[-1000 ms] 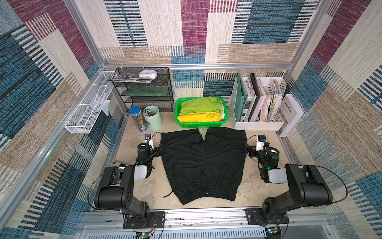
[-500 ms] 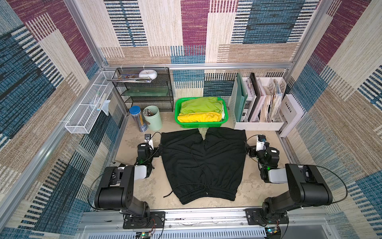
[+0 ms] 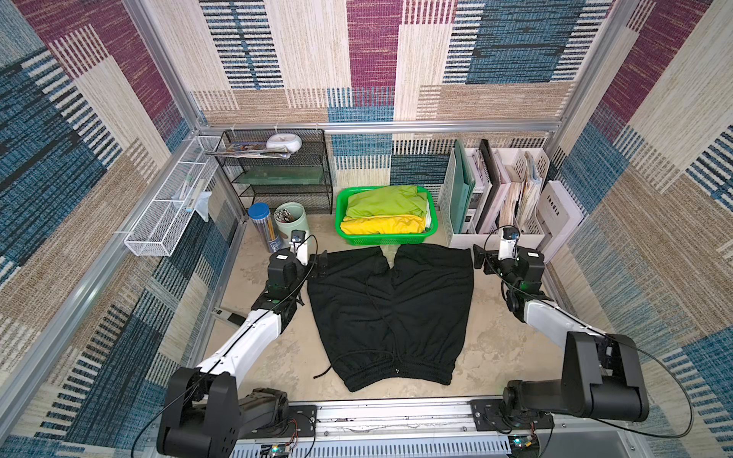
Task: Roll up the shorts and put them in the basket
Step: Fold the shorts at the center of the board.
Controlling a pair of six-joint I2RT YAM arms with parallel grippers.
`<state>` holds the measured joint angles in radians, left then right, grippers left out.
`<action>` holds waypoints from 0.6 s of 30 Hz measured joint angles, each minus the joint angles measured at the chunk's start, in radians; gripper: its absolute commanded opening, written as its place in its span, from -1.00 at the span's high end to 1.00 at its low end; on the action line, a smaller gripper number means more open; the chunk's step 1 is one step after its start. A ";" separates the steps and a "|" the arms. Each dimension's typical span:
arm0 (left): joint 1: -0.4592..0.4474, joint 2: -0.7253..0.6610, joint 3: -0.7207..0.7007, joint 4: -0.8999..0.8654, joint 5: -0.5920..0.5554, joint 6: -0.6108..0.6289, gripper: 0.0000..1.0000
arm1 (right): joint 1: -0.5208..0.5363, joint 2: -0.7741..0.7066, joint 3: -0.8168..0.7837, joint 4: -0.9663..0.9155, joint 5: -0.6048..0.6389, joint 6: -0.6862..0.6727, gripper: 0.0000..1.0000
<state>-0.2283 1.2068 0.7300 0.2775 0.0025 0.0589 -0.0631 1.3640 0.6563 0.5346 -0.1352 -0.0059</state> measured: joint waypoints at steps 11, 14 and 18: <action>-0.428 0.004 0.266 -0.396 -0.032 0.069 -0.99 | 0.000 0.111 0.258 -0.408 -0.018 0.070 -0.86; -0.544 0.053 0.278 -0.436 -0.033 0.044 -0.99 | 0.000 0.162 0.292 -0.484 -0.020 0.093 -0.86; -0.666 0.147 0.303 -0.462 -0.039 -0.003 -0.99 | 0.000 0.251 0.328 -0.555 -0.032 0.117 -0.76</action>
<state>-0.8948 1.3540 1.0328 -0.1841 -0.0364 0.0555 -0.0635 1.6150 0.9840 -0.0208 -0.1673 0.1116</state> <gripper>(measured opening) 0.996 0.901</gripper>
